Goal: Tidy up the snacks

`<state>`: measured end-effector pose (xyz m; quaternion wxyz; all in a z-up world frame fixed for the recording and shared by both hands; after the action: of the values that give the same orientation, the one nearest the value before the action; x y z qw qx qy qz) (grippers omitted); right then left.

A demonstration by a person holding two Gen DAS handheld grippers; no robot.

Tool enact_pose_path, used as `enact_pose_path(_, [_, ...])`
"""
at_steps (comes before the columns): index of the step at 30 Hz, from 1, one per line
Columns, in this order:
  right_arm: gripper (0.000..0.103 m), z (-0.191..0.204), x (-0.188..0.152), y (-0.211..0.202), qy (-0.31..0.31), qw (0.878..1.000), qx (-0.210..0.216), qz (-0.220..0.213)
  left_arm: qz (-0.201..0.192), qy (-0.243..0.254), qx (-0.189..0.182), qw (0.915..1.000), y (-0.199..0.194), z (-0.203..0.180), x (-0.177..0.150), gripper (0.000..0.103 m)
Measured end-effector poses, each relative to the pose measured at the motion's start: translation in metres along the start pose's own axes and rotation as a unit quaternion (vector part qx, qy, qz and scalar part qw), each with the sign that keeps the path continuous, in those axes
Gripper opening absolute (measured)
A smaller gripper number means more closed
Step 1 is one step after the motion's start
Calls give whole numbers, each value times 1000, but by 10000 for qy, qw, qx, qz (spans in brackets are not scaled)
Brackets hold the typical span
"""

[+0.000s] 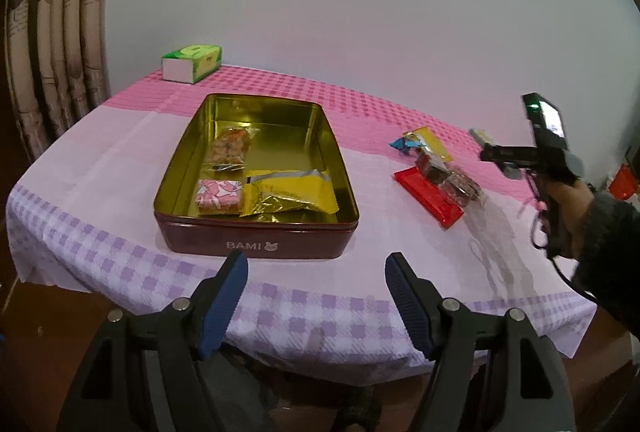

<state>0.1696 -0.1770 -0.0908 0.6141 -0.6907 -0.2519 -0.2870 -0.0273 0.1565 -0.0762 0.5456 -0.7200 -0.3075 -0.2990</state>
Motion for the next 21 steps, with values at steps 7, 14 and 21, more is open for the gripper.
enact_pose_path(7, [49,1,-8,-49,6,9994,-263,-240,36,-205,41,9998,-4,6,-3,73])
enact_pose_path(14, [49,18,10,-87,-167,9980,-328,-516,-46,-191,86,9998,-11,1,-3,73])
enact_pose_path(21, [49,40,24,-118,-271,9963,-232,-781,-59,-222,107,9997,-14,0,-5,73])
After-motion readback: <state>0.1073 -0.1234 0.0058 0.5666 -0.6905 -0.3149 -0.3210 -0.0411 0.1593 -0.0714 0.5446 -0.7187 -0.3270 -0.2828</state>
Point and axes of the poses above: each gripper's, at about its wrist camera, not at the fingertips, and y roughly the way its jaws point, z to its left, x to its top, the point moved 1 cm from there along y, roughly the way its jaws point, and after that the axes turned 5 degrees about -z, right-handed, at the moved point
